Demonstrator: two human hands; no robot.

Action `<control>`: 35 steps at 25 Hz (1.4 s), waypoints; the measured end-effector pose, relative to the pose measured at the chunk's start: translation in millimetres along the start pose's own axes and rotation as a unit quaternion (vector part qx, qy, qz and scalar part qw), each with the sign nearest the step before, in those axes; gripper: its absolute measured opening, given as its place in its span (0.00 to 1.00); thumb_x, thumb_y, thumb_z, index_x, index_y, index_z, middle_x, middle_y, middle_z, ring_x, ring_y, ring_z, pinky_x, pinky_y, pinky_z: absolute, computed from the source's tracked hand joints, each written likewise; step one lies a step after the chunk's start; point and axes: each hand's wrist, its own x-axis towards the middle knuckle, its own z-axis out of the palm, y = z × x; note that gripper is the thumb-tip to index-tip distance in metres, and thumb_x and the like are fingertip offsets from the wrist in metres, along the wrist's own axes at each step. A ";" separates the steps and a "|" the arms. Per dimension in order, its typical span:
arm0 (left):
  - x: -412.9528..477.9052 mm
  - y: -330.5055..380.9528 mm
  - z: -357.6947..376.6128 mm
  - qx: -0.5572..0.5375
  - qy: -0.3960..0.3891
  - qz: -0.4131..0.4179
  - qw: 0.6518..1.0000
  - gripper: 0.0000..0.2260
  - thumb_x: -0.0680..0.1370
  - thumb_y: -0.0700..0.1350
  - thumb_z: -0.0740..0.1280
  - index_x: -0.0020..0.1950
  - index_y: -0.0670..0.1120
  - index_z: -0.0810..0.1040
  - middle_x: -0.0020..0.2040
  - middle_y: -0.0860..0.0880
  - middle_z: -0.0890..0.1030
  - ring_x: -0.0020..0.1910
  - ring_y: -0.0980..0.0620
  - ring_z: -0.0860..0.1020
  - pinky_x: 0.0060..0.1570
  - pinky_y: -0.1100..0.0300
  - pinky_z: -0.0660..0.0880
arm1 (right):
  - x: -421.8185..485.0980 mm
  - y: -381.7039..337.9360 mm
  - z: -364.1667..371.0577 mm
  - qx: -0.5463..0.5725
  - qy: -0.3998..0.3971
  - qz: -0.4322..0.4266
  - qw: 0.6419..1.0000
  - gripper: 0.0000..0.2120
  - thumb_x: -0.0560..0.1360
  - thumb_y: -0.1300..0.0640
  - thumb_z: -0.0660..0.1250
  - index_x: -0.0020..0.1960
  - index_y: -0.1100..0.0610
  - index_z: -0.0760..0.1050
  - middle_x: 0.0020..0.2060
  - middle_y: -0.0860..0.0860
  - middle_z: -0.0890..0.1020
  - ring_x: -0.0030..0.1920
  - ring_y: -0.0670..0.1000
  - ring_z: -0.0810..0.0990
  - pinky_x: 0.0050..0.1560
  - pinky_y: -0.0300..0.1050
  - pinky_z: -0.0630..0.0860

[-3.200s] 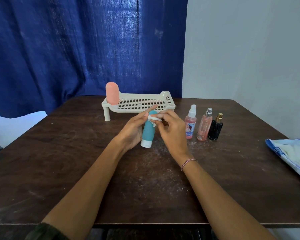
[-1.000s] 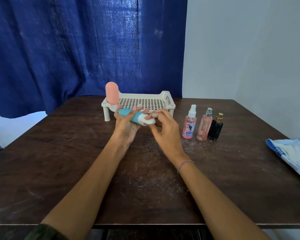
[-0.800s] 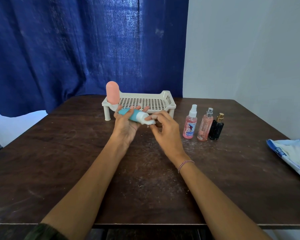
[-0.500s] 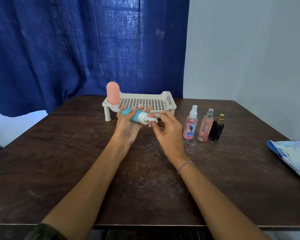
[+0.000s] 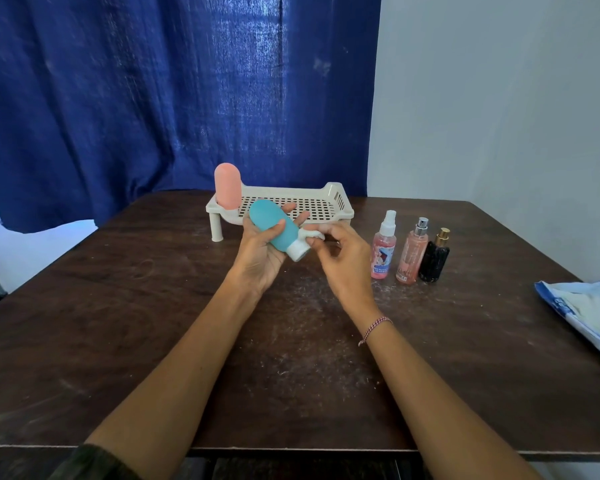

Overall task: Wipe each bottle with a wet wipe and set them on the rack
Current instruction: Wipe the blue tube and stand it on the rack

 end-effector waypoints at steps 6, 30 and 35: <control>0.7 3.7 -1.0 0.026 0.011 0.010 1.000 0.24 0.80 0.32 0.57 0.74 0.43 0.56 0.67 0.42 0.74 0.63 0.44 0.76 0.62 0.44 0.71 | -5.0 -3.7 2.5 -0.047 -0.102 -0.123 0.986 0.13 0.72 0.67 0.68 0.55 0.57 0.80 0.53 0.51 0.78 0.57 0.43 0.73 0.57 0.34 0.74; -1.5 6.8 -0.2 0.015 0.068 0.032 0.997 0.21 0.78 0.35 0.63 0.70 0.41 0.66 0.65 0.42 0.75 0.64 0.44 0.75 0.53 0.54 0.79 | 4.1 10.7 -1.2 0.400 -0.031 0.343 0.849 0.07 0.70 0.64 0.71 0.47 0.56 0.79 0.47 0.52 0.83 0.47 0.48 0.83 0.44 0.39 0.80; -1.3 5.8 0.2 0.003 0.073 0.037 0.997 0.22 0.78 0.33 0.62 0.71 0.40 0.63 0.65 0.41 0.74 0.62 0.44 0.76 0.50 0.53 0.80 | 3.0 8.8 2.3 0.252 -0.013 0.253 0.934 0.11 0.70 0.61 0.73 0.51 0.54 0.79 0.48 0.48 0.82 0.49 0.47 0.82 0.47 0.41 0.80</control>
